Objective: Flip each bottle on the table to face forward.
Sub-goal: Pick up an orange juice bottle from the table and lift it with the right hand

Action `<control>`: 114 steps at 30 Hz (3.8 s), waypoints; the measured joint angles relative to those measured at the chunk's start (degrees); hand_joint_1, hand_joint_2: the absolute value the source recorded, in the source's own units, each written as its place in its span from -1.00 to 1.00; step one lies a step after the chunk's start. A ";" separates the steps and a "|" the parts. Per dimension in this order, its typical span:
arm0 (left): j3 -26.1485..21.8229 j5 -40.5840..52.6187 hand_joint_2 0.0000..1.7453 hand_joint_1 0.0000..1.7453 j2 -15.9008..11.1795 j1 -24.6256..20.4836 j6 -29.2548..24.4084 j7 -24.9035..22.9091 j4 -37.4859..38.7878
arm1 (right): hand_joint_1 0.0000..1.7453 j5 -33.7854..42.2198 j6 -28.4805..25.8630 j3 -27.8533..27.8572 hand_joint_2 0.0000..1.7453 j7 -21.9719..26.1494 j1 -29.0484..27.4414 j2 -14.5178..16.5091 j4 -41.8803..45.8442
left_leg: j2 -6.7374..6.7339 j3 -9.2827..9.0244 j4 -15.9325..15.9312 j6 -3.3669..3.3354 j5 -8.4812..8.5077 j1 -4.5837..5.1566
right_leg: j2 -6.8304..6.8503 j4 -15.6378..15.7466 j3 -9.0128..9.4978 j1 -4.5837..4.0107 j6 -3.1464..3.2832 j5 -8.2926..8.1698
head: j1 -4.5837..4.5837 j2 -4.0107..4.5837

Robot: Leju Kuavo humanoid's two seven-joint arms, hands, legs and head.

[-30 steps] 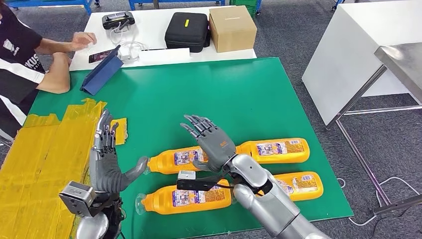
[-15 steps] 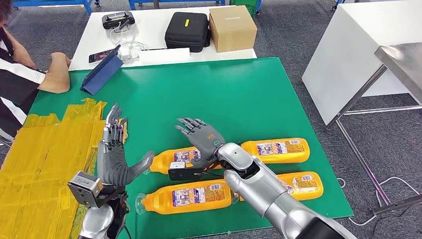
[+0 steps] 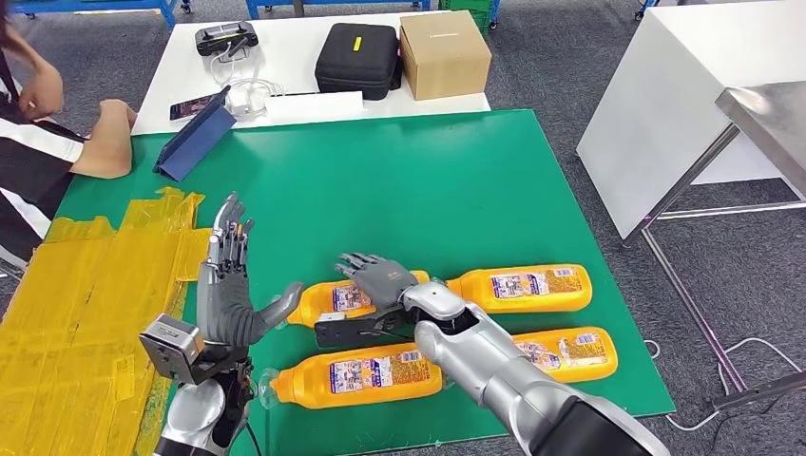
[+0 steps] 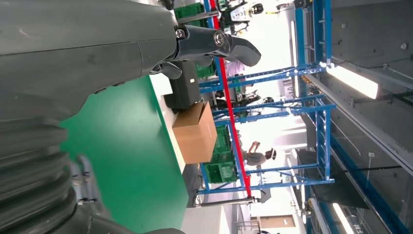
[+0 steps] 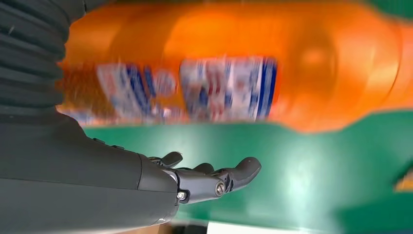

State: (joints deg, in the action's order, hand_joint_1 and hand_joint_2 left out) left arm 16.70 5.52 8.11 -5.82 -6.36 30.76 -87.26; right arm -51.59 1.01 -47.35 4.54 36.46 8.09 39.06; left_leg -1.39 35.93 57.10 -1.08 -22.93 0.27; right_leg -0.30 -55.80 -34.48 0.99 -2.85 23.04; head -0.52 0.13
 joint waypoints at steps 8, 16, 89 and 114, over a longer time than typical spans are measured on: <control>0.14 -0.16 1.00 -1.00 0.00 -0.74 0.00 0.01 1.16 | -1.00 1.36 2.37 -0.14 1.00 0.34 1.49 1.16 -4.59 | 0.00 0.00 0.00 0.00 0.00 0.00 | 0.00 0.00 -0.01 0.00 0.00 0.00 | -0.01 0.00; 0.54 -0.57 1.00 -1.00 0.00 -1.33 -0.09 0.01 2.17 | -0.14 0.85 3.51 -0.81 1.00 -1.94 3.33 1.83 -7.76 | 0.00 0.00 0.00 0.00 0.00 0.00 | 0.00 0.00 0.00 0.00 0.00 0.00 | 0.00 0.00; 6.09 -6.94 1.00 -1.00 -1.73 -0.77 6.71 -7.56 3.54 | 1.00 34.02 -22.54 23.08 1.00 22.10 -26.22 3.81 30.71 | 0.30 0.16 -0.01 0.02 0.00 -0.01 | 0.32 0.01 -0.10 -0.01 0.05 0.05 | 0.00 0.00; 7.55 -10.81 1.00 0.00 -2.20 -4.15 11.28 -9.05 7.42 | 1.00 18.23 -21.14 8.22 1.00 17.65 -17.99 4.23 14.12 | 0.29 0.16 -0.01 0.04 0.02 -0.02 | 0.32 0.00 -0.11 -0.02 0.06 0.05 | -0.02 0.00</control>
State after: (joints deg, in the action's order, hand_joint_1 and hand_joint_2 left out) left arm 24.26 -5.29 5.91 -9.97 4.92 21.71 -79.84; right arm -33.35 -20.13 -39.13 22.20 18.47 12.32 53.18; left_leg -1.09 36.09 57.09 -1.04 -22.91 0.25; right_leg 0.02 -55.80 -34.59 0.96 -2.79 23.10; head -0.54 0.13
